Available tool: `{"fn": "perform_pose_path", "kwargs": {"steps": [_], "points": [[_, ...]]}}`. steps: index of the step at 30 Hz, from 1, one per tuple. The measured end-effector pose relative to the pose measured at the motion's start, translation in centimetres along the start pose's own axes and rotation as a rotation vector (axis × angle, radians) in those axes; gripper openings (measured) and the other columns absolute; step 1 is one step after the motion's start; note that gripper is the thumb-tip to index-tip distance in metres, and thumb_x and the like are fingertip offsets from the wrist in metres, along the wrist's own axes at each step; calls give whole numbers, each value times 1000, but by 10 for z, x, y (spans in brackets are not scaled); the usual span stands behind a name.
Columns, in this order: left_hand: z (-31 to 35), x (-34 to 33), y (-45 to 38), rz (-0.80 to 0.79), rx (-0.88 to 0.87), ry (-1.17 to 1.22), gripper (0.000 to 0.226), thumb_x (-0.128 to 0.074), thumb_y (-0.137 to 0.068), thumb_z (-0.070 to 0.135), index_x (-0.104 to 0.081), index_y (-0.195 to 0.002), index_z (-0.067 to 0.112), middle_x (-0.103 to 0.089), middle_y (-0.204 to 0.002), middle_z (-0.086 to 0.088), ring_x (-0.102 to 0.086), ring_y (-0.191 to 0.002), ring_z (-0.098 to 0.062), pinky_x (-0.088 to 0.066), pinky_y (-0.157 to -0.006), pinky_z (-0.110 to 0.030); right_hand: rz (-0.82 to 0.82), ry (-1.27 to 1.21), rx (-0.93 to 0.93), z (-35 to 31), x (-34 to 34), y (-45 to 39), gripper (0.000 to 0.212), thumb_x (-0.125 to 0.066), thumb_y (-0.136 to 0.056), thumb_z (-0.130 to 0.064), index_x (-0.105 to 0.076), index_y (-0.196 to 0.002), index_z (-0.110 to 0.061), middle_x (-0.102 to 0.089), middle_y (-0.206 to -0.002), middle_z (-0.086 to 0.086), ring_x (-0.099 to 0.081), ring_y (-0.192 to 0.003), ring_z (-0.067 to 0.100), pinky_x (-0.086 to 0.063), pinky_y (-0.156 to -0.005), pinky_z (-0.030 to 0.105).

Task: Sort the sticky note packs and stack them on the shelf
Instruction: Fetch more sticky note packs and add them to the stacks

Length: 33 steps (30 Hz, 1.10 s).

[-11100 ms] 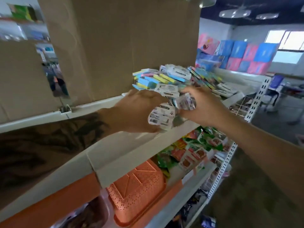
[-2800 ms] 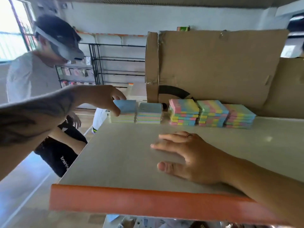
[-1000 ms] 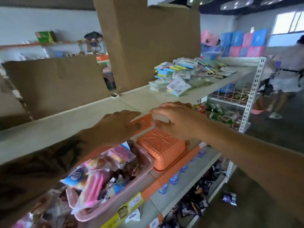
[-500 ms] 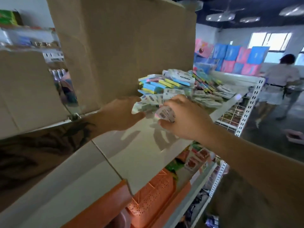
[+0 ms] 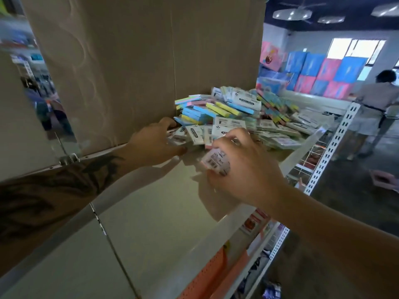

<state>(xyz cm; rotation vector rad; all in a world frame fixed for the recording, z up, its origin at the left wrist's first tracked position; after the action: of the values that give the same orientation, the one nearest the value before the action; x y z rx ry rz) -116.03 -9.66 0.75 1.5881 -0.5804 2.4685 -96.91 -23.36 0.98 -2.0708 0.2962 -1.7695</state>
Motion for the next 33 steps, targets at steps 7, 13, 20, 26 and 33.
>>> {"fn": "perform_pose_path", "kwargs": {"steps": [7,13,20,26,33], "points": [[-7,16,29,76,88,73,69,-84,-71,58,-50,-125,33,-66,-118,6,-63,-100,-23,-54,-87,-37,28,-73,98,-7,3,3,50,-72,-83,-53,-57,-127,-36,-42,-128,-9,-54,-104,18,-51,-74,34],[-21,44,100,110,176,41,71,-90,-71,44,-46,-125,31,-66,-112,3,-62,-87,-17,-52,-68,-33,24,-142,274,-39,7,20,42,-70,-83,-51,-62,-119,-31,-45,-126,-7,-53,-104,18,-45,-72,33],[-49,82,234,195,305,32,63,-92,-71,34,-48,-117,30,-66,-108,0,-63,-94,-28,-50,-73,-35,7,-323,480,-118,9,46,42,-67,-76,-61,-66,-105,-31,-53,-117,-6,-58,-100,22,-54,-79,40],[-74,126,354,275,455,122,64,-93,-70,15,-52,-118,19,-65,-108,-11,-61,-101,-36,-53,-83,-46,-74,-469,682,-206,10,76,41,-73,-78,-58,-66,-109,-32,-51,-113,-7,-54,-103,21,-54,-84,41],[-124,174,471,321,550,154,62,-97,-64,15,-55,-109,24,-59,-103,3,-57,-97,-30,-49,-84,-38,-163,-544,824,-315,15,111,41,-75,-76,-64,-68,-103,-33,-55,-115,-8,-56,-107,20,-53,-91,39]]}}
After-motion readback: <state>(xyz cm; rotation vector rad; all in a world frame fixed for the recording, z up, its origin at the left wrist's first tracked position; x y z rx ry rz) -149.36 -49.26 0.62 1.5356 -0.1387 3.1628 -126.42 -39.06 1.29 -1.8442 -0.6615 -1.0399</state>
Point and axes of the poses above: each hand's wrist, its own y-axis away from the middle knuckle, its own x-axis out of the back of the hand, z = x × y, the point moved 3 cm from there along -y, towards the middle knuckle
